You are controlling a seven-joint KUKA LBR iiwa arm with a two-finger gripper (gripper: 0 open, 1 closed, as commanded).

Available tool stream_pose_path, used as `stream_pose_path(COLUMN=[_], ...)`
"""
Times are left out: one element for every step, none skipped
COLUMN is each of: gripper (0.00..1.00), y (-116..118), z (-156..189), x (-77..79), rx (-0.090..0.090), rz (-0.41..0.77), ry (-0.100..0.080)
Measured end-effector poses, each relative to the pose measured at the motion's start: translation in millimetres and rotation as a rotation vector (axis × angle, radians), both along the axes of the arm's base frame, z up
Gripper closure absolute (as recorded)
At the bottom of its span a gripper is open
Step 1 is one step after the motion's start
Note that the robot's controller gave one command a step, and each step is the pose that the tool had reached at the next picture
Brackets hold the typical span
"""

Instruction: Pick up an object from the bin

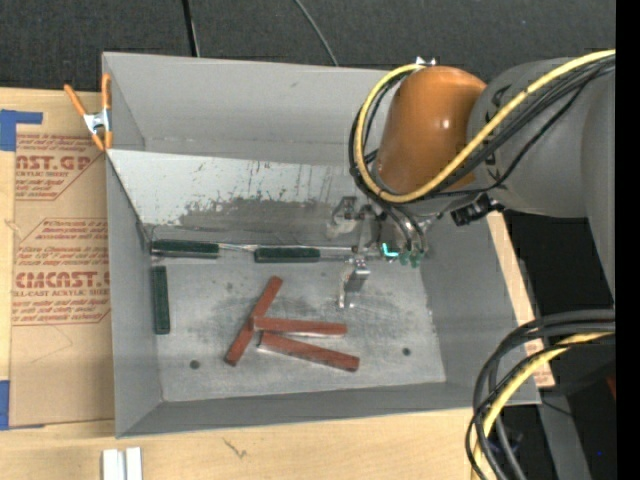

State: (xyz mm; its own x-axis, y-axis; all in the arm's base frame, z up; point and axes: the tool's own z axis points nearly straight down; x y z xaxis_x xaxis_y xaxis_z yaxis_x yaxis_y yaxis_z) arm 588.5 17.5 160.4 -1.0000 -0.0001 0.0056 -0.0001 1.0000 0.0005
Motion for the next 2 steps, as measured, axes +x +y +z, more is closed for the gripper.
stream_pose_path(gripper=[0.00,1.00], y=[0.0,38.4], z=[3.9,-83.5], x=[1.9,-37.0], rx=[0.000,0.000], rz=[0.000,0.116], ry=[-0.007,-0.024])
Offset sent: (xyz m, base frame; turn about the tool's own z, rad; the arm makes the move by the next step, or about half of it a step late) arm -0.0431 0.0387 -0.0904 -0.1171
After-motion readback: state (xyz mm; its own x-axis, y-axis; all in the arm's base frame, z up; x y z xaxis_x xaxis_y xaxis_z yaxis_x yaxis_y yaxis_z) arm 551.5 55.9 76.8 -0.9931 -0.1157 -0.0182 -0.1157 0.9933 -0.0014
